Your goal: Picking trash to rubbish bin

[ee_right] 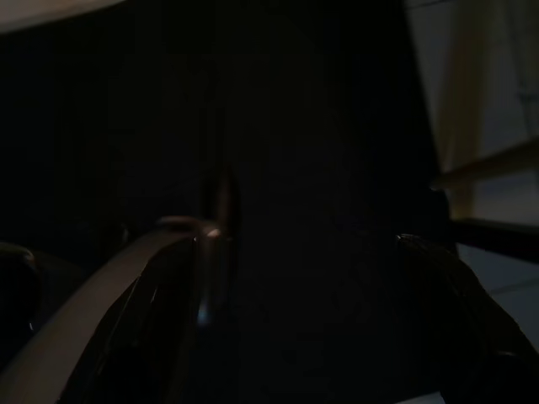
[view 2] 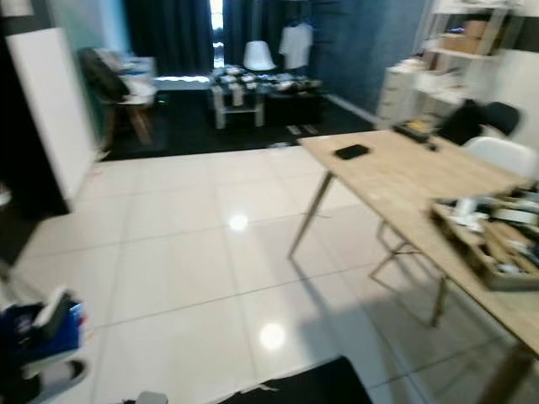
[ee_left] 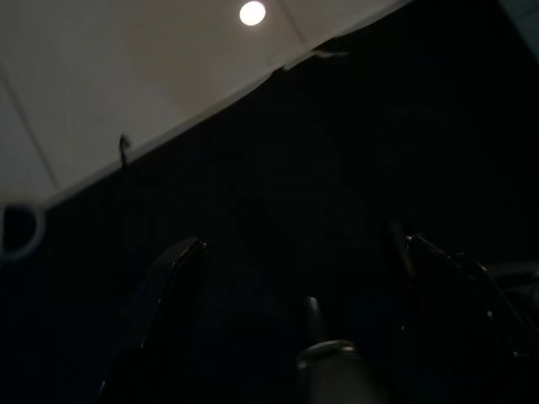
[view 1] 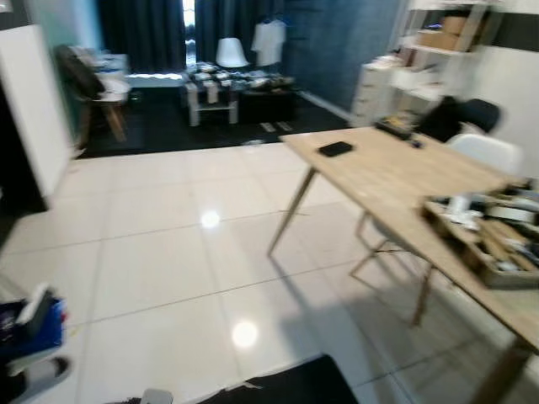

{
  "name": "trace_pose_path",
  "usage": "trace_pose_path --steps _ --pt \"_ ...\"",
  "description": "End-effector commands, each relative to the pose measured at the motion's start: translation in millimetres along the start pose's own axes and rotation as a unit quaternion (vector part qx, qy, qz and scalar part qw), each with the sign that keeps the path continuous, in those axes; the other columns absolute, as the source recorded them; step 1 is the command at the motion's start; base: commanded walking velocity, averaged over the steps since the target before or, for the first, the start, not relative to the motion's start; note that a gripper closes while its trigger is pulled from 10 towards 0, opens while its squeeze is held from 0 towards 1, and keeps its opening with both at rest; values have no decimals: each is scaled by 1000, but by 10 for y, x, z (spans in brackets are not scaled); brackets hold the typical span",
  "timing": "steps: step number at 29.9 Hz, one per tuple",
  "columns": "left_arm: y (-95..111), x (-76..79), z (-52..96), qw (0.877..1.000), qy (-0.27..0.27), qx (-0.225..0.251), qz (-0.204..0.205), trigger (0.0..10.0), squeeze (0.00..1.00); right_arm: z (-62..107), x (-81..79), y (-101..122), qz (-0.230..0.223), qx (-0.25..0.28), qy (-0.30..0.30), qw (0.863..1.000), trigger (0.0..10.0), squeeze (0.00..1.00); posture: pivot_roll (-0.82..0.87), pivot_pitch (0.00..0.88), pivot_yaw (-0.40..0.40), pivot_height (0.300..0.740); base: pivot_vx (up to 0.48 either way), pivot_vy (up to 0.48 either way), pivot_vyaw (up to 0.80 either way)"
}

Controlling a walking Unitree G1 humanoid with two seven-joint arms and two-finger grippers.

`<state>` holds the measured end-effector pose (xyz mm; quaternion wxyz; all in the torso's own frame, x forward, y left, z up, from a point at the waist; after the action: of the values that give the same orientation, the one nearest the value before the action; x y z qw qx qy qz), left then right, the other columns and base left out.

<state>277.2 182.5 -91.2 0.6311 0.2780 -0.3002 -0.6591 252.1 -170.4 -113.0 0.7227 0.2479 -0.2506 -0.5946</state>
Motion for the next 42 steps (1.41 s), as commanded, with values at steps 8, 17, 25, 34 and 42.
trace_pose_path --steps 8,17,25,34,42 --pt "-122 -9 27 1000 1 -16 0 10000 0 6 -49 -70 -9 -10 5 1000 10000 0 -57 116 -19 740 0 0 -800" --pt "-118 -12 26 1000 1 -15 -2 10000 0 6 -42 -69 -12 -10 3 1000 10000 0 -58 115 -17 740 0 0 -800" --pt "-130 -13 28 1000 1 -18 -3 10000 0 10 -32 -85 -18 -11 -1 1000 10000 0 -58 118 -15 740 0 0 -800" --pt "-136 -9 30 1000 0 -18 -3 10000 0 13 -18 -93 -20 -12 -4 1000 10000 0 -59 119 -14 740 0 0 -800" --pt "-137 -2 30 1000 -2 -19 -2 10000 0 12 -6 -82 -25 -10 -7 1000 10000 0 -59 120 -11 740 0 0 -800"
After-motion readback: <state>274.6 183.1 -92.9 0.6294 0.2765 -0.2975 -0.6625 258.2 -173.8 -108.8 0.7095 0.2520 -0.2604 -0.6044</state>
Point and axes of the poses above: a point about 5 cm out from each wrist's last joint towards the gripper, its own z axis pointing back from the gripper into the wrist, its own y axis along the axis of the wrist's last joint, x = y × z, the point moved 6 cm from there along -z, pointing out of the wrist towards the gripper, and after that the axes turned 4 degrees about z, right-handed, at the moved point
